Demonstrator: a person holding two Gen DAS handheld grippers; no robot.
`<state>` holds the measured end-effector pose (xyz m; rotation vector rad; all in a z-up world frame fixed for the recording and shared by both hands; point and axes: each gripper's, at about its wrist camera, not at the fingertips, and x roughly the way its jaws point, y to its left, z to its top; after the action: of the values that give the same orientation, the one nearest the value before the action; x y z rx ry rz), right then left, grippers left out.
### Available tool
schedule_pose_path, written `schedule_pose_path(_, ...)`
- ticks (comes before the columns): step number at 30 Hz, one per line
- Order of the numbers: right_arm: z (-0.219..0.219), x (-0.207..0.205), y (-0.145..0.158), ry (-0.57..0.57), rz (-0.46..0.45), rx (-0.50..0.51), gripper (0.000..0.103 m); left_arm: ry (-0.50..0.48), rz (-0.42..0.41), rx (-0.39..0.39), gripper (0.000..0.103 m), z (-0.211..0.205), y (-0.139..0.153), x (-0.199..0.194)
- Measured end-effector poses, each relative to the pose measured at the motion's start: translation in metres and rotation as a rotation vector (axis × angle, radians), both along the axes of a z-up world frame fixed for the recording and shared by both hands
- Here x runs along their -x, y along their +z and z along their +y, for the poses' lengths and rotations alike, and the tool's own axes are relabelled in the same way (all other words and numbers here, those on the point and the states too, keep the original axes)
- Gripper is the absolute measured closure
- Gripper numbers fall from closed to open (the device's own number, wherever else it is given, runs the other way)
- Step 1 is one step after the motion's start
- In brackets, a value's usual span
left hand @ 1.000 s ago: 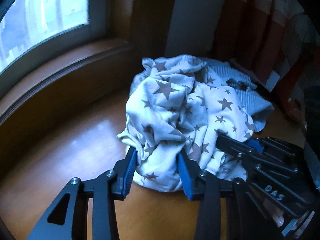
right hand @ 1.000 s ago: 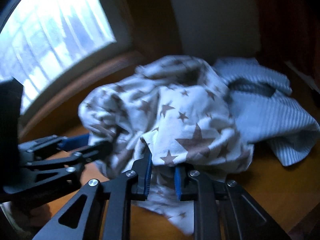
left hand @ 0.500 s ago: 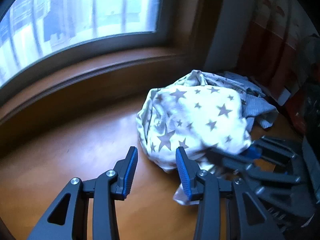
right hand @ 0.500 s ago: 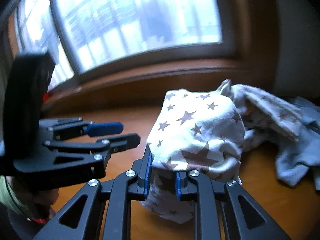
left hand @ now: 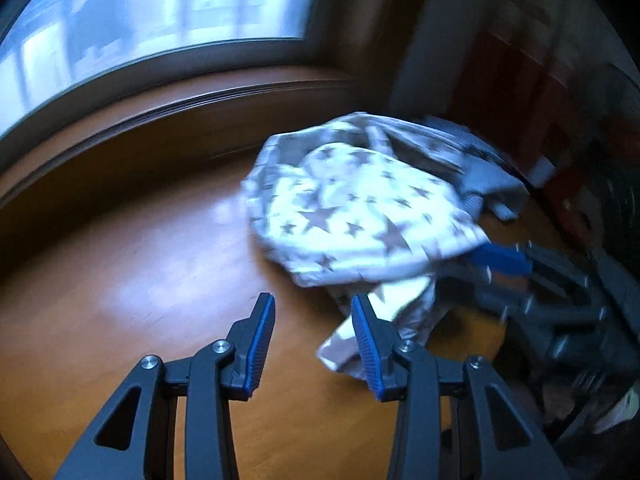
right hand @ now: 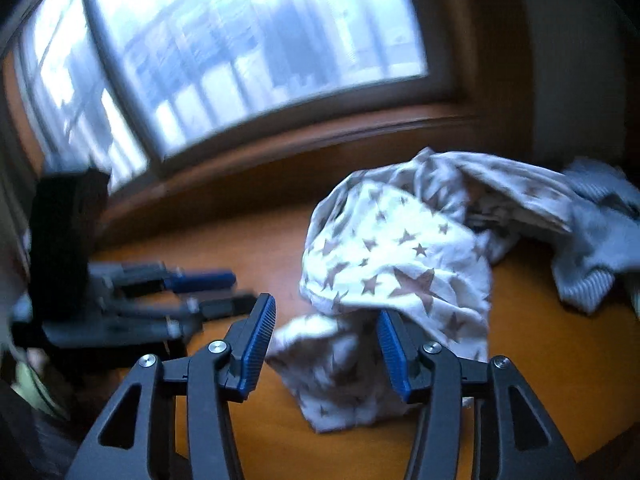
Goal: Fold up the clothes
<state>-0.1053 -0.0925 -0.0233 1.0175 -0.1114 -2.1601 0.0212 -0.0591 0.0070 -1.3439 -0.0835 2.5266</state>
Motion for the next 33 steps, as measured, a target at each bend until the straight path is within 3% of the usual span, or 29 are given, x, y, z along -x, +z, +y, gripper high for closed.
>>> schedule_pose_path(2,0.008,0.011,0.006,-0.07,-0.029,0.061,0.045,-0.069,0.005,0.006,0.065,0.012,0.002,0.004)
schedule_pose_path(4,0.011,0.026,0.009,-0.147,-0.046,0.061,0.043,-0.126,0.003,0.021,0.065,0.024,-0.001,0.009)
schedule_pose_path(7,0.014,0.039,0.003,-0.23,-0.045,-0.031,0.043,-0.195,-0.005,0.05,0.065,0.041,-0.012,0.021)
schedule_pose_path(11,0.011,0.058,-0.021,-0.244,-0.094,-0.164,0.043,-0.209,-0.066,0.057,0.065,0.057,-0.031,0.036)
schedule_pose_path(18,-0.005,0.087,-0.065,-0.135,-0.198,-0.222,0.046,-0.141,-0.08,0.029,0.065,0.047,-0.035,0.035)
schedule_pose_path(19,-0.008,0.087,-0.066,-0.116,-0.197,-0.205,0.067,-0.122,-0.084,0.029,0.065,0.041,-0.035,0.033)
schedule_pose_path(21,-0.019,0.08,-0.058,-0.065,-0.158,-0.177,0.082,-0.072,-0.084,0.043,0.065,0.028,-0.032,0.028)
schedule_pose_path(22,-0.025,0.075,-0.053,-0.039,-0.135,-0.166,0.085,-0.043,-0.082,0.044,0.065,0.02,-0.03,0.025)
schedule_pose_path(30,-0.094,0.022,-0.014,0.29,-0.052,0.001,0.093,0.17,-0.063,0.045,0.065,-0.039,-0.017,-0.018)
schedule_pose_path(33,-0.122,-0.001,-0.013,0.409,-0.025,-0.009,0.093,0.239,-0.058,0.038,0.065,-0.058,-0.014,-0.035)
